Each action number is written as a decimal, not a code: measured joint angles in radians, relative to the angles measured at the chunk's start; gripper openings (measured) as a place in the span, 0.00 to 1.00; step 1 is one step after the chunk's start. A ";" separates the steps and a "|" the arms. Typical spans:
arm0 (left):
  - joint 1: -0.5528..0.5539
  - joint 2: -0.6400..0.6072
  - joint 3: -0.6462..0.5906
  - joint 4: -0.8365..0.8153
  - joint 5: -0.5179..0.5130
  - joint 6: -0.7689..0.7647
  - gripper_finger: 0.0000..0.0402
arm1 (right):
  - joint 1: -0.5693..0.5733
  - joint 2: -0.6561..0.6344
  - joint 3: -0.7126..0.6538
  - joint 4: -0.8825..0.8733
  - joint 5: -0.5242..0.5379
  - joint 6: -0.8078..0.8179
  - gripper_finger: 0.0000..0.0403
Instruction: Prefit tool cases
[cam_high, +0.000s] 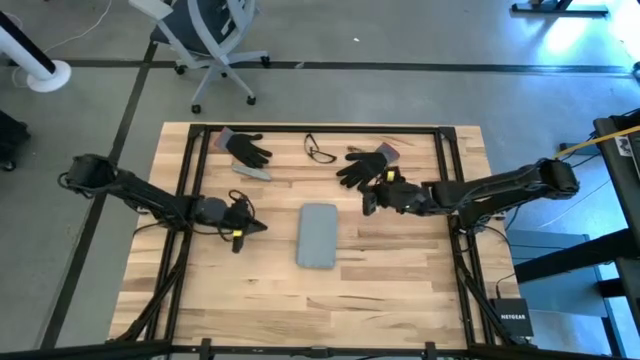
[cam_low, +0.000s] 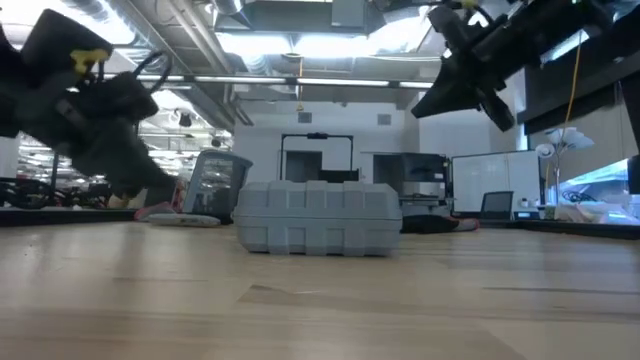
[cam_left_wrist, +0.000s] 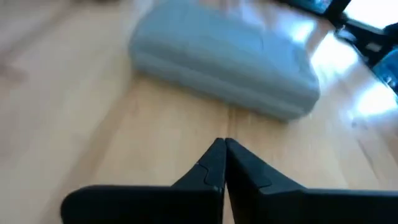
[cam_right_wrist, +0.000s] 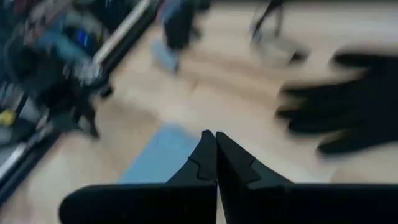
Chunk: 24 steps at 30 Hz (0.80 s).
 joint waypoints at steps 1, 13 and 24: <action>0.010 -0.005 -0.002 0.021 0.000 0.025 0.00 | 0.000 -0.008 -0.019 0.037 0.023 -0.019 0.00; 0.092 -0.002 -0.002 0.268 -0.010 0.137 0.00 | 0.000 -0.243 -0.588 0.789 -0.076 -0.270 0.00; 0.096 -0.002 -0.002 0.247 -0.114 0.279 0.00 | -0.092 -0.283 -0.639 0.385 -0.279 -0.960 0.00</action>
